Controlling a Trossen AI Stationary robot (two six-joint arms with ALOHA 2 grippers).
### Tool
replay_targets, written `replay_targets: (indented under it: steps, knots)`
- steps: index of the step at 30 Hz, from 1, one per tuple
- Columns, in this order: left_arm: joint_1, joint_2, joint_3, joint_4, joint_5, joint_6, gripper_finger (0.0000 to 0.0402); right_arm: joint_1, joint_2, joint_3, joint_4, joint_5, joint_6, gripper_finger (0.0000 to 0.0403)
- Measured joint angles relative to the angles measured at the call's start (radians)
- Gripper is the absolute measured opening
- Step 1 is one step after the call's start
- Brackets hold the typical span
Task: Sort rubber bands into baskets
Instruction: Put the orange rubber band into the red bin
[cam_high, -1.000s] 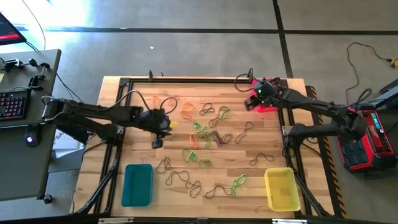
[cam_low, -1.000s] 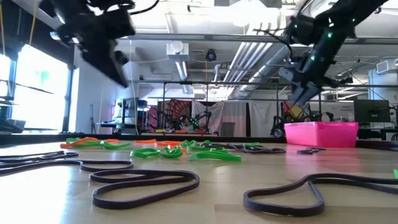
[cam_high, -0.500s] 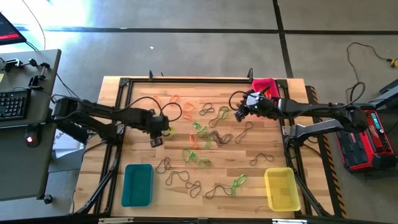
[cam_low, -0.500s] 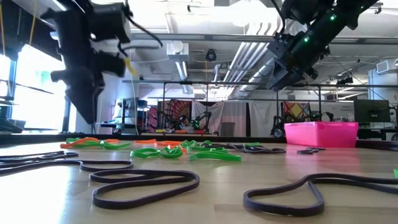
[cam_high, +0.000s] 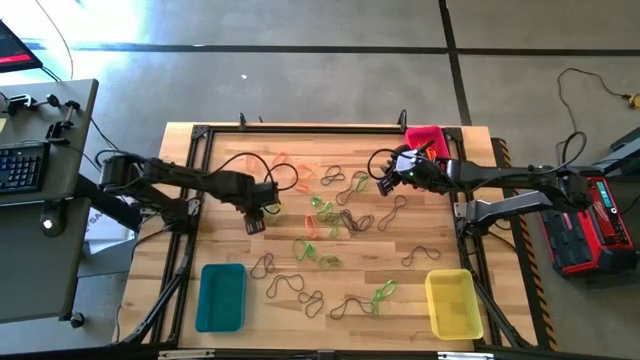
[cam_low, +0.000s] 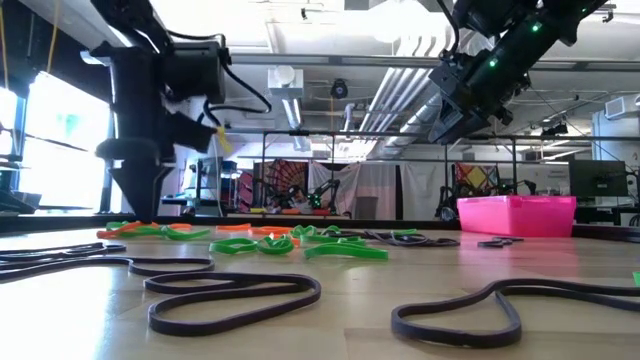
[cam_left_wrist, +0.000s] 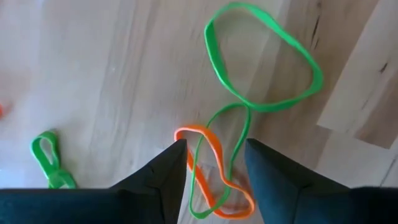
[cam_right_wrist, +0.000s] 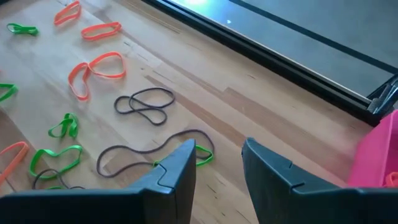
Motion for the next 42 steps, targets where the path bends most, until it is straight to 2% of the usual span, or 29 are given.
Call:
replay_targets:
  steps: [10, 22, 27, 33, 42]
  knots:
    - [-0.001, 0.069, 0.002, -0.003, -0.024, -0.009, 0.0098, 0.0, 0.0, 0.0, 0.0, 0.0, 0.0, 0.0119]
    - [0.0, -0.011, 0.0, -0.029, -0.042, -0.01, 0.0026, 0.0, 0.0, 0.0, 0.0, 0.0, 0.0, 0.0119]
    - [0.0, -0.073, 0.0, -0.045, -0.042, -0.01, 0.0015, 0.0, 0.0, 0.0, 0.0, 0.007, -0.003, 0.0119]
    - [0.0, -0.173, 0.0, -0.079, -0.049, -0.028, 0.0012, 0.001, 0.0, 0.0, -0.002, 0.008, -0.081, 0.0119]
    - [0.0, -0.313, 0.0, -0.141, -0.155, -0.066, 0.0011, 0.047, 0.0, 0.0, 0.026, 0.03, -0.176, 0.0119]
